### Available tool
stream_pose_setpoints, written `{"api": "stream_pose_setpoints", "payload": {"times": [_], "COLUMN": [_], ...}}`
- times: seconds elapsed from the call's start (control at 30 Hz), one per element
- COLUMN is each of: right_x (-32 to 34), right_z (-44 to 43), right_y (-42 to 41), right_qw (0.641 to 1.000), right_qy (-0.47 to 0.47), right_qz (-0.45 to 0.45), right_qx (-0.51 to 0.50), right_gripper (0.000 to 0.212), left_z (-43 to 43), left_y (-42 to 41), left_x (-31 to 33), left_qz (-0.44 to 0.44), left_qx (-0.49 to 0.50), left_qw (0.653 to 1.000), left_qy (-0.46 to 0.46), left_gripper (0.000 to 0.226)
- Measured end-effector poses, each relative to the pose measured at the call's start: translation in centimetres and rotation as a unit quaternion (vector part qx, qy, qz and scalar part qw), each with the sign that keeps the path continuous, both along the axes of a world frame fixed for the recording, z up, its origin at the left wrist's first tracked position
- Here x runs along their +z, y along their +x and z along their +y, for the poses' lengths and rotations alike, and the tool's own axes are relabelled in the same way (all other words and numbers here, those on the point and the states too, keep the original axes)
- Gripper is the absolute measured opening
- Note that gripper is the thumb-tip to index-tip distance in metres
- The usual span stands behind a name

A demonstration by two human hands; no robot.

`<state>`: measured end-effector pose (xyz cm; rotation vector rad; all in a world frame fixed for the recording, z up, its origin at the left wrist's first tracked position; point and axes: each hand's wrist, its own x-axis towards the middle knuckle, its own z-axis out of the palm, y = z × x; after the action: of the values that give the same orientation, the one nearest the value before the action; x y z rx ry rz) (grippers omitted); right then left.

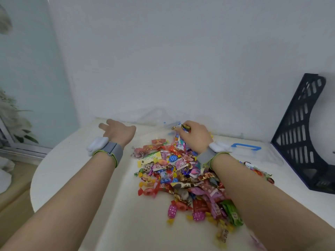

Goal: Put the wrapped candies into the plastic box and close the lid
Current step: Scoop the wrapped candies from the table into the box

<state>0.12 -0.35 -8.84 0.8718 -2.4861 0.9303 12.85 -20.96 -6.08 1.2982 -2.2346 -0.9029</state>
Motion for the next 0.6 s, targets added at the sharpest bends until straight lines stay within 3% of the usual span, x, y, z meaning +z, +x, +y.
{"api": "stream_pose_setpoints", "payload": {"times": [0.07,0.1,0.2,0.3,0.4,0.5,0.6], "right_x": [1.6,2.5,5.5,7.5,7.2,5.9,5.7], "right_z": [-0.8,-1.3,-3.3,-6.9,-9.7,-10.4,-9.4], "right_y": [0.2,0.2,0.2,-1.1,-2.0,-2.5,-3.2], "right_qw": [0.998,0.994,0.982,0.977,0.986,0.990,0.993], "right_qy": [-0.060,-0.092,-0.162,-0.189,-0.139,-0.021,-0.001], "right_qz": [-0.029,-0.044,-0.080,-0.090,-0.089,-0.119,-0.109], "right_qx": [0.013,0.026,0.060,0.047,0.037,0.072,0.042], "right_gripper": [0.041,0.043,0.047,0.044,0.046,0.039,0.058], "left_z": [0.3,0.2,0.2,0.9,2.1,2.0,2.3], "left_y": [-0.4,-0.8,-1.3,-2.4,-3.7,-4.1,-3.8], "left_x": [-0.1,0.0,0.8,1.6,1.3,0.7,0.2], "left_qz": [0.029,0.025,-0.009,0.025,0.024,0.069,0.106], "left_qx": [0.023,0.020,-0.057,-0.146,-0.157,-0.187,-0.223], "left_qw": [0.998,0.993,0.959,0.946,0.930,0.913,0.844], "left_qy": [-0.058,-0.115,-0.278,-0.287,-0.330,-0.356,-0.477], "left_gripper": [0.077,0.075,0.045,0.032,0.031,0.020,0.018]}}
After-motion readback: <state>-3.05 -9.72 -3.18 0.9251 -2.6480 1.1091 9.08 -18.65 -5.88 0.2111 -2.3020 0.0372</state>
